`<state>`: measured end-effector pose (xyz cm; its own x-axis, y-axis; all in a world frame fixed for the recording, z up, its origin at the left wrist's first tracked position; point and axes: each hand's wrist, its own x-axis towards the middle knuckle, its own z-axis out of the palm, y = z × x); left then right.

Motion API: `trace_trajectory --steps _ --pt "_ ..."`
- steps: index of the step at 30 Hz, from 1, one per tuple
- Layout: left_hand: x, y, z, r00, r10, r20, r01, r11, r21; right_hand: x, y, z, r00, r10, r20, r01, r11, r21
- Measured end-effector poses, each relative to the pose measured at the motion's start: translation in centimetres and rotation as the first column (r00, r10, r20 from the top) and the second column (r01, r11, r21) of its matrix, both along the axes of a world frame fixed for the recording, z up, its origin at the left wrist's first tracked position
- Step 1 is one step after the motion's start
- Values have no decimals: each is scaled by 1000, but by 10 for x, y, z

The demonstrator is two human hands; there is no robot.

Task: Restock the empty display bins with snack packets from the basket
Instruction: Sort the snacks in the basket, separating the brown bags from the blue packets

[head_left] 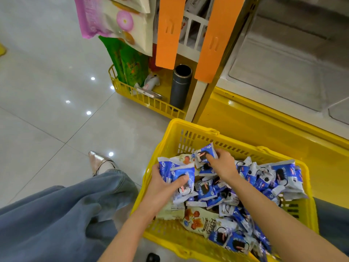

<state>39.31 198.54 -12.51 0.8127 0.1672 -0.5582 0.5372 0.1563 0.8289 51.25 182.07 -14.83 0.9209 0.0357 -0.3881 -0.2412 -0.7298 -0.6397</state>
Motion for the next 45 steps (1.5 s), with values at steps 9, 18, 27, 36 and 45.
trace_trajectory --steps 9,18,27,36,45 --pt "-10 -126 -22 818 -554 -152 562 827 11 -57 -139 65 886 272 -375 -351 923 -158" --pt "-33 -212 -52 371 -865 -338 909 263 324 -120 -209 26 822 366 -436 -532 765 -362" --pt "-31 -159 -14 626 -780 -19 467 355 810 -124 -176 36 925 378 43 -343 877 -336" --pt "-11 16 -5 961 -246 124 -33 346 937 -95 -55 -21 875 479 -69 -483 871 -86" --pt "-23 36 -37 988 -126 85 41 758 651 -83 -16 -69 693 697 -182 -703 600 -381"
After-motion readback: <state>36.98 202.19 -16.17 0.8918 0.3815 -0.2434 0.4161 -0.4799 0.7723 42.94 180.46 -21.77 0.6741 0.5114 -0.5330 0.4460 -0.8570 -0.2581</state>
